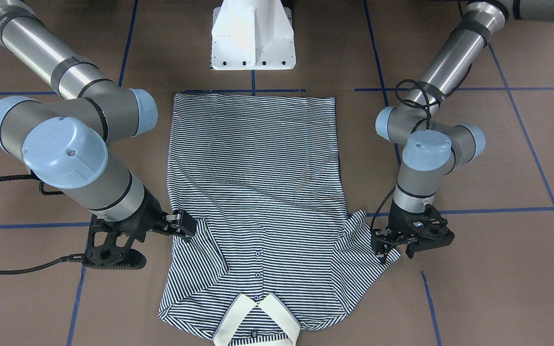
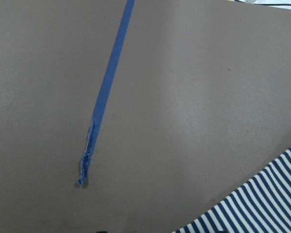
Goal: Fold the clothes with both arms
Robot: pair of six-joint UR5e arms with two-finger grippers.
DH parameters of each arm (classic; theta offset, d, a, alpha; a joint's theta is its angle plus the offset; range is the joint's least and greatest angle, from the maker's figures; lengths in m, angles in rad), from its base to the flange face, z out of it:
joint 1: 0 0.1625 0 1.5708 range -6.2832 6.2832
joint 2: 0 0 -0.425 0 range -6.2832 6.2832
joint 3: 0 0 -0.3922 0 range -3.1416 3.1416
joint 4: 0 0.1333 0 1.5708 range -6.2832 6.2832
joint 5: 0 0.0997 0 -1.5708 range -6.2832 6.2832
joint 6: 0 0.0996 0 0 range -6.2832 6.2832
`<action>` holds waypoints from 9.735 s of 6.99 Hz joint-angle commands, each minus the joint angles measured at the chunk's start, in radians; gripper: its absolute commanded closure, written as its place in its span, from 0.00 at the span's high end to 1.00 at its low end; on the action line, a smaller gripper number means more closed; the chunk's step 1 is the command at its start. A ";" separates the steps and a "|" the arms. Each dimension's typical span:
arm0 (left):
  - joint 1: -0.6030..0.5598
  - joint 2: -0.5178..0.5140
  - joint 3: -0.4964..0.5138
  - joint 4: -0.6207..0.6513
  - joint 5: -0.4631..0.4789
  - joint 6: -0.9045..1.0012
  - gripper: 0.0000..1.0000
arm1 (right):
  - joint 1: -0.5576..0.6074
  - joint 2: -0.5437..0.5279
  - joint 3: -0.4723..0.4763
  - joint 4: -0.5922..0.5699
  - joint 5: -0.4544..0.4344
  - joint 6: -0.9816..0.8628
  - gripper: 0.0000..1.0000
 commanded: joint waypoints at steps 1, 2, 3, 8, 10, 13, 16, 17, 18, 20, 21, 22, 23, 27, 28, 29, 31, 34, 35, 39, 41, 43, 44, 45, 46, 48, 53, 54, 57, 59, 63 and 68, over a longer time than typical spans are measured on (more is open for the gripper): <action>0.009 0.001 0.000 0.000 0.000 0.000 0.76 | 0.000 -0.001 0.000 0.000 -0.001 -0.001 1.00; 0.009 0.001 0.000 0.000 0.000 0.002 0.73 | 0.000 -0.003 0.000 0.002 0.000 -0.003 1.00; 0.009 0.001 0.000 0.000 0.000 0.002 0.65 | 0.000 -0.003 0.000 0.002 -0.001 -0.003 1.00; 0.008 0.000 -0.065 0.023 -0.012 0.002 0.00 | 0.000 -0.009 0.000 0.005 -0.001 -0.003 1.00; -0.003 -0.018 -0.249 0.166 -0.105 -0.103 0.00 | 0.000 -0.029 0.002 0.015 -0.001 -0.023 1.00; 0.045 -0.251 0.001 0.152 -0.062 -0.251 0.00 | 0.005 -0.061 0.002 0.061 0.000 -0.024 1.00; 0.068 -0.336 0.135 0.048 -0.026 -0.271 0.00 | 0.008 -0.070 0.002 0.063 0.000 -0.035 1.00; 0.081 -0.333 0.150 0.019 -0.012 -0.258 0.99 | 0.006 -0.072 0.002 0.063 0.000 -0.037 1.00; 0.094 -0.336 0.150 0.000 -0.006 -0.253 1.00 | 0.008 -0.074 0.002 0.063 0.000 -0.038 1.00; 0.092 -0.338 0.115 0.005 -0.018 -0.217 1.00 | 0.008 -0.078 0.003 0.066 0.000 -0.032 1.00; 0.089 -0.282 0.038 0.024 -0.073 -0.192 1.00 | 0.008 -0.122 0.064 0.068 0.002 -0.030 1.00; 0.089 -0.166 -0.100 0.047 -0.139 -0.164 1.00 | -0.021 -0.241 0.222 0.063 0.002 -0.014 1.00; 0.088 -0.069 -0.249 0.152 -0.158 -0.096 1.00 | -0.062 -0.368 0.373 0.064 -0.012 0.061 1.00; 0.077 0.274 -0.823 0.373 -0.172 0.167 1.00 | -0.453 -0.690 0.716 0.130 -0.333 0.469 1.00; 0.077 0.282 -0.862 0.379 -0.173 0.155 1.00 | -0.601 -0.707 0.744 0.130 -0.497 0.621 1.00; 0.078 0.274 -0.864 0.377 -0.173 0.135 1.00 | -0.676 -0.718 0.750 0.127 -0.554 0.647 1.00; 0.080 0.267 -0.864 0.377 -0.172 0.129 1.00 | -0.722 -0.730 0.746 0.117 -0.569 0.655 1.00; 0.083 0.267 -0.862 0.377 -0.172 0.127 1.00 | -0.735 -0.726 0.738 0.115 -0.563 0.655 0.88; 0.083 0.265 -0.861 0.377 -0.172 0.127 1.00 | -0.738 -0.722 0.732 0.115 -0.560 0.655 0.80; 0.083 0.267 -0.853 0.376 -0.172 0.129 1.00 | -0.741 -0.721 0.727 0.114 -0.554 0.651 0.08; 0.083 0.267 -0.850 0.374 -0.170 0.130 1.00 | -0.738 -0.719 0.753 0.088 -0.555 0.651 0.00; 0.085 0.267 -0.847 0.374 -0.169 0.130 1.00 | -0.738 -0.718 0.758 0.084 -0.555 0.651 0.00; 0.086 0.265 -0.838 0.368 -0.169 0.129 1.00 | -0.738 -0.713 0.756 0.084 -0.555 0.651 0.00; 0.086 0.264 -0.836 0.368 -0.169 0.129 1.00 | -0.735 -0.687 0.756 0.053 -0.557 0.651 0.00; 0.089 0.261 -0.830 0.377 -0.172 0.105 1.00 | -0.723 -0.652 0.761 0.026 -0.554 0.651 0.00; 0.188 0.274 -0.837 0.446 -0.157 -0.167 1.00 | -0.690 -0.659 0.828 0.014 -0.547 0.651 0.00; 0.574 0.348 -0.864 0.618 0.103 -0.673 0.98 | -0.676 -0.649 0.856 0.015 -0.546 0.651 0.00; 0.585 0.365 -0.862 0.618 0.104 -0.681 0.98 | -0.675 -0.649 0.856 0.015 -0.546 0.651 0.00; 0.588 0.385 -0.862 0.618 0.104 -0.683 0.90 | -0.672 -0.647 0.862 0.015 -0.546 0.651 0.00; 0.591 0.383 -0.862 0.618 0.104 -0.686 0.68 | -0.672 -0.649 0.862 0.014 -0.546 0.651 0.00; 0.595 0.380 -0.867 0.618 0.103 -0.683 0.07 | -0.661 -0.649 0.868 0.014 -0.540 0.649 0.00; 0.592 0.385 -1.090 0.762 0.081 -0.521 0.00 | -0.647 -0.663 0.917 0.020 -0.457 0.645 0.00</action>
